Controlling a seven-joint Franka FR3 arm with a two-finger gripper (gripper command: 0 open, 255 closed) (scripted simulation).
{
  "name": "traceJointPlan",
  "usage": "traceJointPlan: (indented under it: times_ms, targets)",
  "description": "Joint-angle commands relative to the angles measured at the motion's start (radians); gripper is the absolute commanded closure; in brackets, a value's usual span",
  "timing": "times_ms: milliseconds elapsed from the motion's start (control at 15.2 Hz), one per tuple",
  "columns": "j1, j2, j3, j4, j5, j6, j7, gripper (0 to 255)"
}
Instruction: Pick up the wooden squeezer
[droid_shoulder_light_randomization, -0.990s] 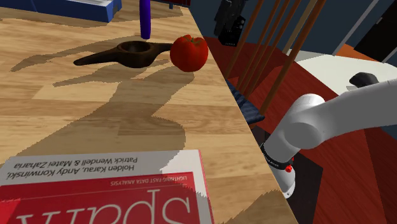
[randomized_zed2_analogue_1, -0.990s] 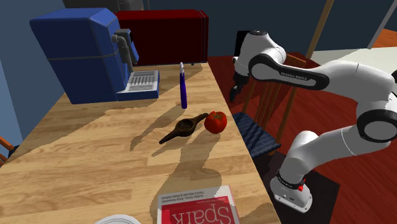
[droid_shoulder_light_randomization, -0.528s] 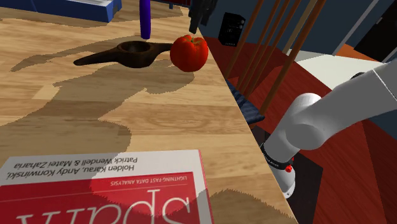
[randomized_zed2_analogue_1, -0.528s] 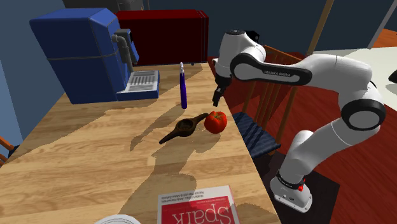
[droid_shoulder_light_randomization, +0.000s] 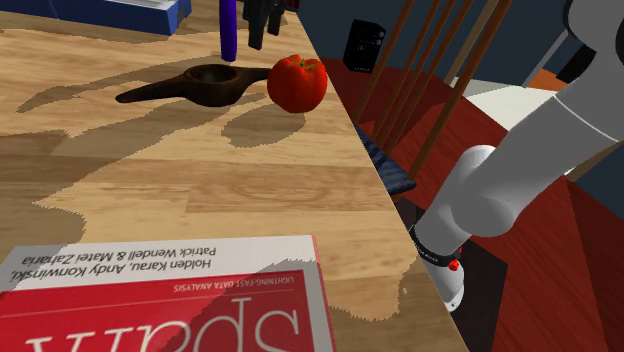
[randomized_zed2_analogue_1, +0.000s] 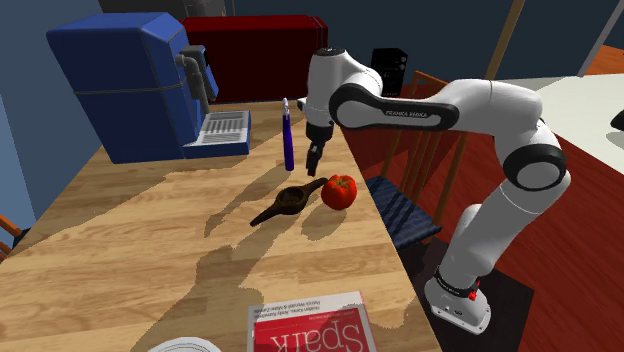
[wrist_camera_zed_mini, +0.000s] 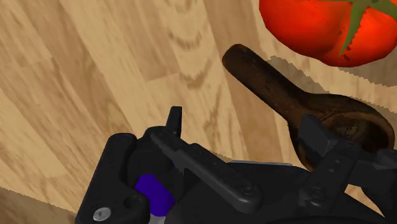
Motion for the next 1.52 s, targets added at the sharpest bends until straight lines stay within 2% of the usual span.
traceJointPlan:
  times_ms: [0,330,924,990,1452]
  targets:
    - [0.019,0.060,0.028,0.063,-0.005,-0.014,0.004,0]
    - [0.067,0.208,0.089,0.235,-0.032,-0.065,0.013,0]
    - [0.064,0.179,0.085,0.097,-0.022,0.044,0.009,0]
    - [0.064,0.180,0.085,0.099,-0.023,0.044,0.008,255]
    - [0.064,0.179,0.085,0.098,-0.022,0.044,0.008,255]
